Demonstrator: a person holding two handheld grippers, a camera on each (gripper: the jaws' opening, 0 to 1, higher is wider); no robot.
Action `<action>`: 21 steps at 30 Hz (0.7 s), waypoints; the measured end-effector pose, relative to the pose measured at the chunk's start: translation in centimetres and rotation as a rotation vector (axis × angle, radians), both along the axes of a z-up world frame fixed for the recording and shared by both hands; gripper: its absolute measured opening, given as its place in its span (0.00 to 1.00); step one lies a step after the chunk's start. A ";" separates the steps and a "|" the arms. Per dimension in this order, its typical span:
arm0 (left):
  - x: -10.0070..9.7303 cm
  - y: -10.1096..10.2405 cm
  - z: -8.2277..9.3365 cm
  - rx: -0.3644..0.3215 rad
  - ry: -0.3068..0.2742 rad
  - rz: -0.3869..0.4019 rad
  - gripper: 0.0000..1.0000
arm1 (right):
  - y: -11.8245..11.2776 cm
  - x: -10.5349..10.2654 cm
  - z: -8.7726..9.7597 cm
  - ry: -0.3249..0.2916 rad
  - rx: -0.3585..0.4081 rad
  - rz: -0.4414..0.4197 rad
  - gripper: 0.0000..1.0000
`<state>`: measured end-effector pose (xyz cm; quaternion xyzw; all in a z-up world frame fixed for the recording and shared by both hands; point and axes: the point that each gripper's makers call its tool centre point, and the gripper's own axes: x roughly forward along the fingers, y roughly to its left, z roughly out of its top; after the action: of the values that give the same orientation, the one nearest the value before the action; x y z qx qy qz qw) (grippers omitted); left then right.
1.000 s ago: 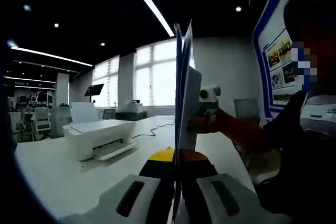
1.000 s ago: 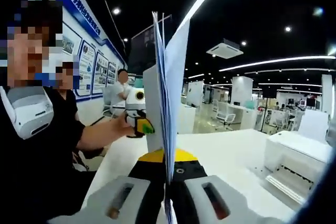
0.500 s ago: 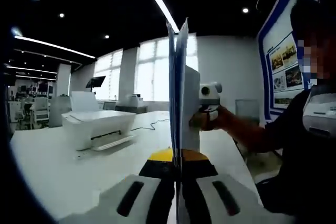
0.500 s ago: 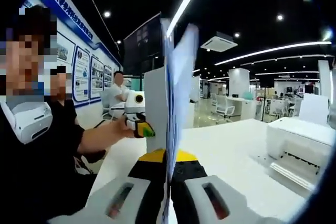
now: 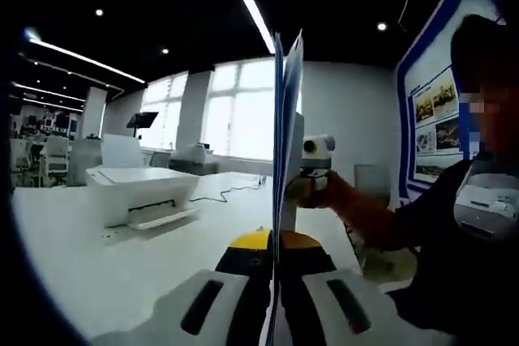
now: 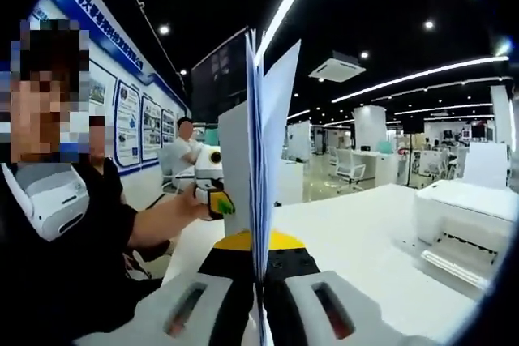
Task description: Organize the stack of printing papers by aligning and flattening the scattered papers on the table
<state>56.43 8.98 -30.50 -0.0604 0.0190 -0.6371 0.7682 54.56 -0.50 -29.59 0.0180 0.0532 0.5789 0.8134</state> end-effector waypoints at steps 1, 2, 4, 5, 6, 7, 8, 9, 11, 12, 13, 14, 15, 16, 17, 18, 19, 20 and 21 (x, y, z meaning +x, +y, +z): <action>-0.1 0.0 0.0 -0.002 0.026 -0.004 0.06 | 0.0 -0.2 0.0 0.041 0.011 0.010 0.00; -0.1 -0.1 -0.1 -0.004 0.044 -0.008 0.06 | 0.0 -0.2 -0.1 0.047 0.014 0.016 0.00; -0.6 -0.3 -0.5 -0.001 0.106 -0.033 0.06 | 0.0 -0.4 -0.3 0.059 0.014 0.016 0.00; -0.6 -0.4 -0.6 0.001 0.121 -0.034 0.06 | 0.0 -0.5 -0.5 0.081 0.013 0.017 0.00; -0.7 -0.4 -0.7 0.001 0.129 -0.035 0.06 | 0.0 -0.6 -0.7 0.100 0.019 0.018 0.00; -0.9 -0.5 -0.9 -0.001 0.161 -0.043 0.06 | 0.0 -0.6 -0.9 0.118 0.025 0.020 0.00; -0.9 -0.5 -1.0 -0.003 0.182 -0.047 0.06 | 0.0 -0.9 -1.2 0.150 0.033 0.025 0.00; -1.1 -0.6 -1.3 -0.003 0.220 -0.052 0.06 | 0.1 -1.1 -1.4 0.177 0.040 0.028 0.00; -1.5 -0.8 -1.8 -0.008 0.279 -0.069 0.06 | 0.0 -1.2 -1.9 0.216 0.043 0.027 0.00; -1.5 -0.9 -1.9 -0.012 0.302 -0.074 0.06 | -0.1 -1.4 -2.1 0.243 0.046 0.032 0.00; -1.7 -1.0 -2.2 -0.012 0.326 -0.081 0.06 | -0.1 -1.6 -2.3 0.266 0.050 0.038 0.00; -1.8 -1.1 -2.4 -0.013 0.335 -0.081 0.06 | -0.2 -1.7 -2.4 0.267 0.050 0.038 0.00; -2.2 -1.3 -2.6 -0.010 0.339 -0.083 0.06 | -0.2 -1.8 -2.5 0.269 0.049 0.037 0.00; -2.4 -1.4 -2.8 -0.006 0.350 -0.085 0.06 | -0.2 -2.1 -2.8 0.274 0.046 0.036 0.00; -2.5 -1.5 -3.0 -0.005 0.358 -0.086 0.06 | -0.2 -2.3 -3.1 0.279 0.045 0.035 0.00; -2.7 -1.5 -3.2 -0.003 0.382 -0.091 0.06 | -0.2 -2.6 -3.3 0.298 0.050 0.039 0.00; -2.8 -1.6 -3.4 -0.007 0.400 -0.097 0.06 | -0.2 -2.7 -3.5 0.309 0.055 0.041 0.00; -3.0 -1.7 -3.6 -0.020 0.430 -0.104 0.06 | -0.3 -2.8 -3.7 0.312 0.057 0.037 0.00; -3.1 -1.7 -3.7 -0.028 0.468 -0.109 0.06 | -0.3 -2.7 -4.0 0.332 0.064 0.030 0.00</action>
<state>53.29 7.23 -34.18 -0.2162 0.1908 -0.6463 0.7065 51.83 -0.83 -33.59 0.1386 0.1685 0.5813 0.7839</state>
